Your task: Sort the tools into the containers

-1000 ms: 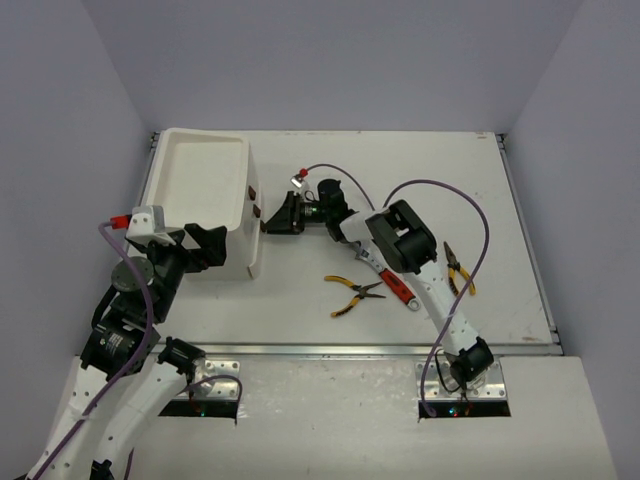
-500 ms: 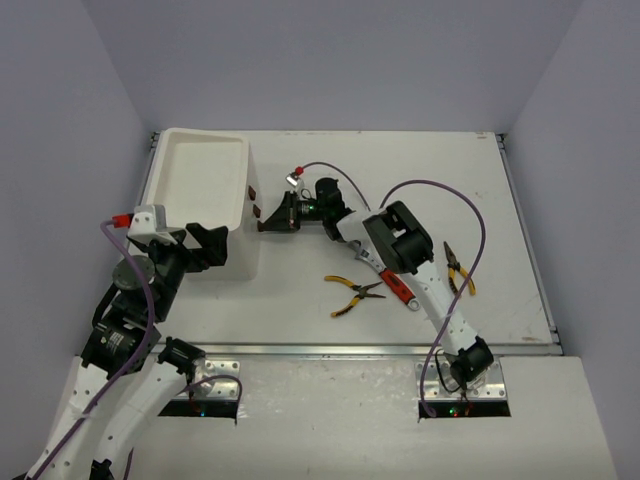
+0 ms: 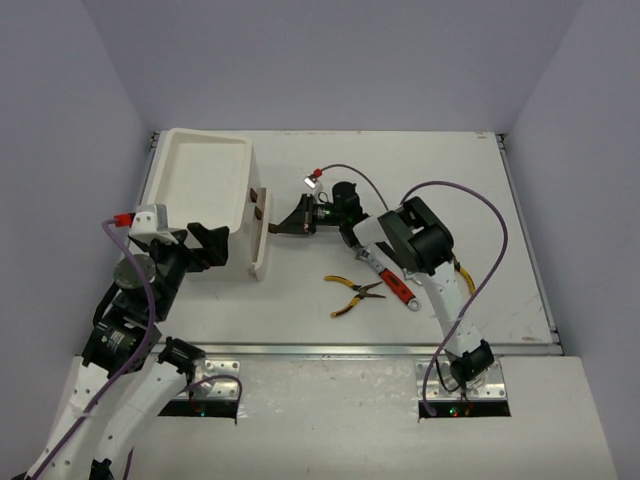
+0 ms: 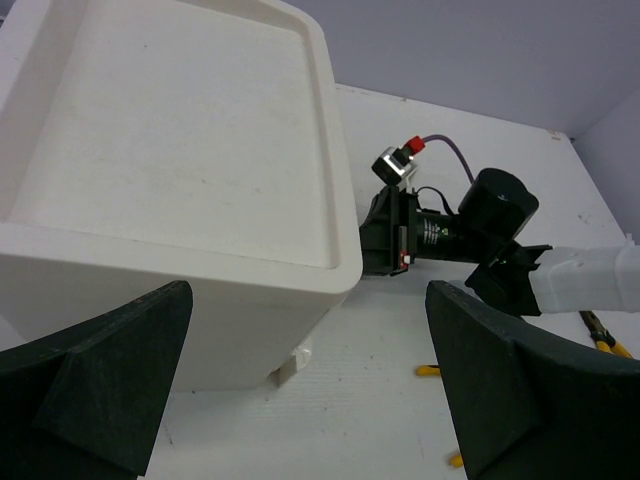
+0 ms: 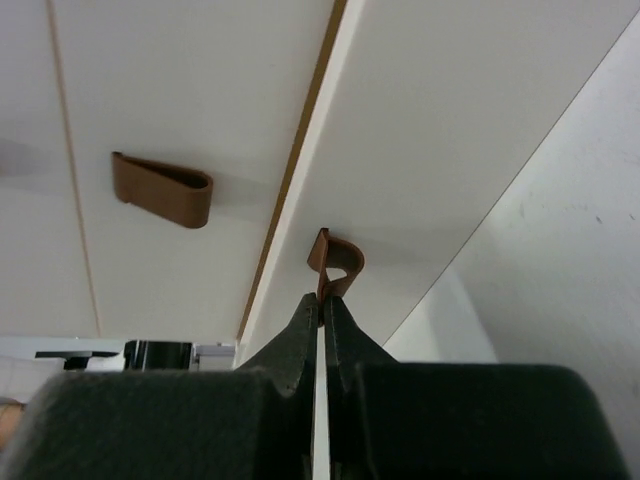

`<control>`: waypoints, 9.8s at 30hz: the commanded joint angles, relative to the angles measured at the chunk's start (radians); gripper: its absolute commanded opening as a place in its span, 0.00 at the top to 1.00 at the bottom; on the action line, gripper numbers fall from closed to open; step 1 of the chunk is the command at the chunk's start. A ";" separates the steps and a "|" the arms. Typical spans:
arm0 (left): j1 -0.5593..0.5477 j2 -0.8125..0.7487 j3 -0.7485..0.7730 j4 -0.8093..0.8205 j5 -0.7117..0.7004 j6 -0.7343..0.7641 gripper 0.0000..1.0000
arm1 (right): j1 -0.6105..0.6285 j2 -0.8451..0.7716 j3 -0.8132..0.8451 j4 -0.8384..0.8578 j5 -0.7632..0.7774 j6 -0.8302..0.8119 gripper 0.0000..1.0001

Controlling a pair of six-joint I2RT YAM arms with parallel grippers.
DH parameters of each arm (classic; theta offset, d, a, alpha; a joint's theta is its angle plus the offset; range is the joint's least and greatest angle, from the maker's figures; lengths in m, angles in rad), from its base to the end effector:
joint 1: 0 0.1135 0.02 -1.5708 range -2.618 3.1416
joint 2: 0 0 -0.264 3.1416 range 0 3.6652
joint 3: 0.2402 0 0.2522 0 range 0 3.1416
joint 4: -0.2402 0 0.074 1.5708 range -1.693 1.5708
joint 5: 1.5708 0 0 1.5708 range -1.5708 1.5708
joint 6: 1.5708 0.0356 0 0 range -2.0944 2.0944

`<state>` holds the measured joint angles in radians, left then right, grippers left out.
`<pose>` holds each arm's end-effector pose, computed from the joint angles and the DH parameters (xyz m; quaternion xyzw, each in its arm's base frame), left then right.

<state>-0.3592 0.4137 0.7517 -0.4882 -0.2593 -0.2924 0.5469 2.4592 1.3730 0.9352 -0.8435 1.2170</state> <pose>0.0937 -0.0254 0.3412 -0.0591 0.7542 -0.1141 0.6439 0.4035 0.2768 0.0765 -0.0244 0.7412 0.6564 0.1383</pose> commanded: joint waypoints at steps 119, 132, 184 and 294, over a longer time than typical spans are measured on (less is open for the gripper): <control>0.007 0.031 -0.003 0.057 0.022 0.012 0.00 | 0.263 -0.970 -0.385 -0.993 0.574 -1.542 1.00; 0.008 0.025 -0.003 0.054 0.015 0.012 0.00 | 0.186 -0.729 -0.158 -0.628 0.193 -1.832 1.00; 0.006 0.025 -0.005 0.069 0.060 0.015 0.00 | -0.522 -1.075 -0.471 -1.339 1.126 -0.844 0.03; 0.019 0.024 0.019 0.043 -0.047 -0.028 0.00 | 0.053 -0.079 0.316 -0.774 0.290 -0.430 1.00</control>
<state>-0.3519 0.4145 0.7528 -0.4873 -0.2907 -0.3199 0.5834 2.2877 1.5544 0.0280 -0.3768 0.7399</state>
